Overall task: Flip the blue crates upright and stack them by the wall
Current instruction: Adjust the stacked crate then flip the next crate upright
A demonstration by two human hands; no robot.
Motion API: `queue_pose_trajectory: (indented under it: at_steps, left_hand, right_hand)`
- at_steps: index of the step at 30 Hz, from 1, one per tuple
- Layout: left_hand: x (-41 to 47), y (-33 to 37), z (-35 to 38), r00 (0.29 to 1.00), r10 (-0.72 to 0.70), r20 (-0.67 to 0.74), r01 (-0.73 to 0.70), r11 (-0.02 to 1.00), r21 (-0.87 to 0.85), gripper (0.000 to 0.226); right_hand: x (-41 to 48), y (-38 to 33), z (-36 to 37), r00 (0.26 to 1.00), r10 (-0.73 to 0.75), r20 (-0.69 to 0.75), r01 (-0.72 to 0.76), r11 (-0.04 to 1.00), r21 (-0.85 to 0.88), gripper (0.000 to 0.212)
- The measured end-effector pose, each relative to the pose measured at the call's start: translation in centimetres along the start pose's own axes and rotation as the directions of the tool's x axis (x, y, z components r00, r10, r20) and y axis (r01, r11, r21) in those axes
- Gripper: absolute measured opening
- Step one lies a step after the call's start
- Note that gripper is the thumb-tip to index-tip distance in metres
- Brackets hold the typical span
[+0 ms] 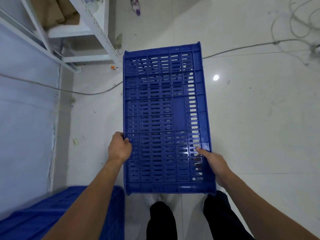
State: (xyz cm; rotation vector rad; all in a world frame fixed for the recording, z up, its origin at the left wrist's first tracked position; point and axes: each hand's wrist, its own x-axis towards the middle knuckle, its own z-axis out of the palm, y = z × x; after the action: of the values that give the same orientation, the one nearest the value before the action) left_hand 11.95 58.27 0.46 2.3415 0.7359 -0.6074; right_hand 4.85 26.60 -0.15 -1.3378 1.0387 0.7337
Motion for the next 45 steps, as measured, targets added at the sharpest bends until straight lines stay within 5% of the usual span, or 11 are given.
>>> queue_pose_trajectory:
  at_steps: [5, 9, 21, 24, 28, 33, 36, 40, 42, 45]
  left_hand:
    - [-2.6, -0.7, 0.5, 0.98, 0.168, 0.105, -0.178, 0.98, 0.094, 0.048]
    - [-4.1, -0.9, 1.6, 0.983, 0.15, 0.11, -0.167, 0.972, 0.165, 0.075]
    - [-3.3, 4.3, 4.8, 0.958, 0.215, 0.19, -0.261, 0.928, 0.267, 0.072]
    - [-1.9, 5.2, 5.4, 0.946, 0.164, 0.279, -0.275, 0.86, 0.429, 0.069]
    - [-1.4, 6.1, 6.1, 0.925, 0.054, 0.376, -0.247, 0.838, 0.487, 0.051]
    - [-2.5, 6.6, 4.6, 0.909, -0.082, 0.408, -0.224, 0.731, 0.644, 0.041]
    - [-3.9, 7.5, 3.5, 0.928, 0.114, 0.355, -0.3, 0.794, 0.53, 0.035]
    - [-7.0, 10.5, 3.0, 0.873, 0.377, 0.31, -0.419, 0.904, 0.08, 0.028]
    - [-8.5, 11.8, 3.0, 0.859, 0.414, 0.301, -0.39, 0.91, -0.138, 0.026]
    - [-9.6, 12.3, 3.2, 0.892, 0.396, 0.219, -0.341, 0.906, -0.25, 0.027]
  right_hand:
    - [-0.7, -0.4, -0.6, 0.998, -0.036, -0.051, 0.041, 0.995, 0.09, 0.031]
    - [-1.5, 0.1, -1.5, 0.99, -0.08, -0.118, 0.092, 0.991, 0.096, 0.028]
    - [-3.9, -0.3, -5.4, 0.919, -0.252, -0.304, 0.285, 0.956, 0.07, 0.024]
    - [-4.0, -0.1, -5.7, 0.871, -0.331, -0.363, 0.336, 0.94, -0.05, 0.025]
    - [-4.7, -0.2, -5.3, 0.832, -0.407, -0.376, 0.339, 0.911, -0.236, 0.057]
    - [-5.6, -1.2, -3.8, 0.842, -0.46, -0.283, 0.37, 0.873, -0.317, 0.034]
    - [-5.7, -1.9, -2.6, 0.889, -0.426, -0.169, 0.361, 0.878, -0.315, 0.034]
    - [-6.0, -2.6, -0.3, 0.912, -0.408, -0.045, 0.348, 0.827, -0.442, 0.033]
    - [-6.4, -2.8, 1.4, 0.902, -0.431, 0.009, 0.363, 0.749, -0.555, 0.036]
    - [-6.9, -2.7, 4.6, 0.854, -0.509, 0.108, 0.412, 0.534, -0.738, 0.032]
